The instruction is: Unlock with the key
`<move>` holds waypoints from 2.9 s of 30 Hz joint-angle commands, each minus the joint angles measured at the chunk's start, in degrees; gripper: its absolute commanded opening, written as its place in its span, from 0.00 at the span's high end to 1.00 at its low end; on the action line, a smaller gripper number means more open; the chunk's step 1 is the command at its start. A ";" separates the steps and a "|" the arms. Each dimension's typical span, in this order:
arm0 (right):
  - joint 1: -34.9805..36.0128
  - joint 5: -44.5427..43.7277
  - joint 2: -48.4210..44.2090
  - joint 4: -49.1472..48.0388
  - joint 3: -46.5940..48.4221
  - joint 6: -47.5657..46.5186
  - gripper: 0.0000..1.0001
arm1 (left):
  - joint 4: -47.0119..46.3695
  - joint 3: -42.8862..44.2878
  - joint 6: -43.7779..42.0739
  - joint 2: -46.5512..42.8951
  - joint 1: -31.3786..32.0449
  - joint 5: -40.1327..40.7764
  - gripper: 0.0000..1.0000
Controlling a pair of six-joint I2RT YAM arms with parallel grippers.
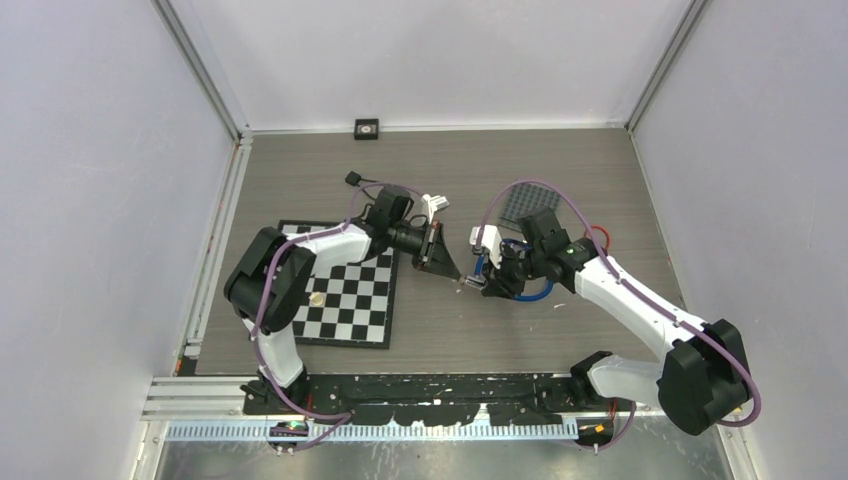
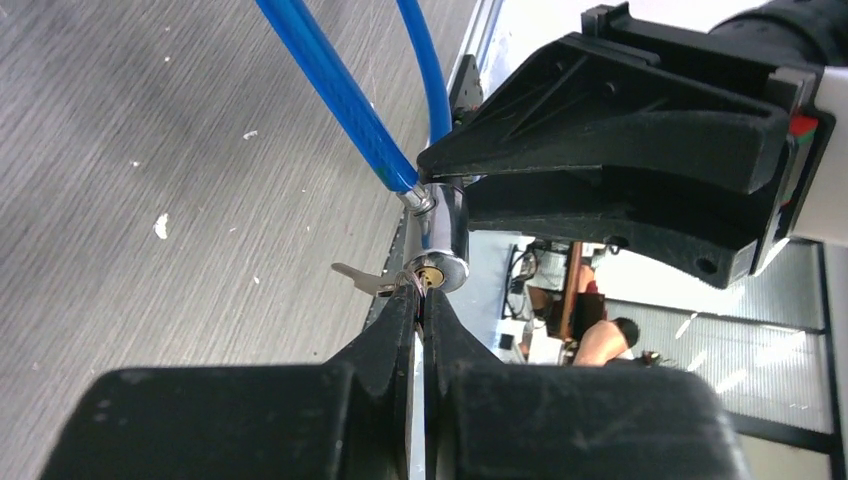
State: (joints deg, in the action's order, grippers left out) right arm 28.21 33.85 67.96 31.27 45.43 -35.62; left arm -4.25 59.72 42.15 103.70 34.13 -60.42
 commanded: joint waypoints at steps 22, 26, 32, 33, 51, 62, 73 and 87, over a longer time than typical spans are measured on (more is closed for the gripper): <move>-2.54 14.22 3.77 -7.18 4.43 3.65 0.99 | -0.09 -2.60 -39.08 -10.87 2.00 -0.71 1.00; -2.55 11.29 3.23 -8.82 3.70 5.25 1.00 | -3.27 -3.54 -30.65 -9.17 1.98 2.29 1.00; -2.54 5.27 2.21 -6.77 4.19 6.16 0.77 | 1.40 -1.03 -19.75 -5.23 0.33 5.75 1.00; -2.59 5.07 1.85 -5.77 4.22 5.67 0.68 | 1.99 -1.00 -18.49 -4.84 -0.08 5.95 1.00; 1.05 4.32 5.01 -3.34 2.21 0.82 0.46 | -10.60 -5.63 3.36 -4.54 -2.68 4.57 1.00; 6.86 -3.59 10.72 -9.37 1.91 3.55 0.56 | -13.44 -6.62 7.07 -4.45 -2.67 3.20 1.00; 5.18 -3.19 5.81 -9.98 2.76 4.64 1.00 | -16.32 -7.93 9.30 -3.18 -2.58 0.68 1.00; 2.16 13.99 7.68 1.01 7.23 -0.40 1.00 | -21.41 -10.67 -1.82 -8.93 2.49 0.08 1.00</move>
State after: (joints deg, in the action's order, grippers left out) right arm 30.24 38.81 75.48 35.14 48.45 -34.17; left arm -21.41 49.82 47.13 99.35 34.59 -57.87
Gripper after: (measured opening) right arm 0.355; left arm 0.021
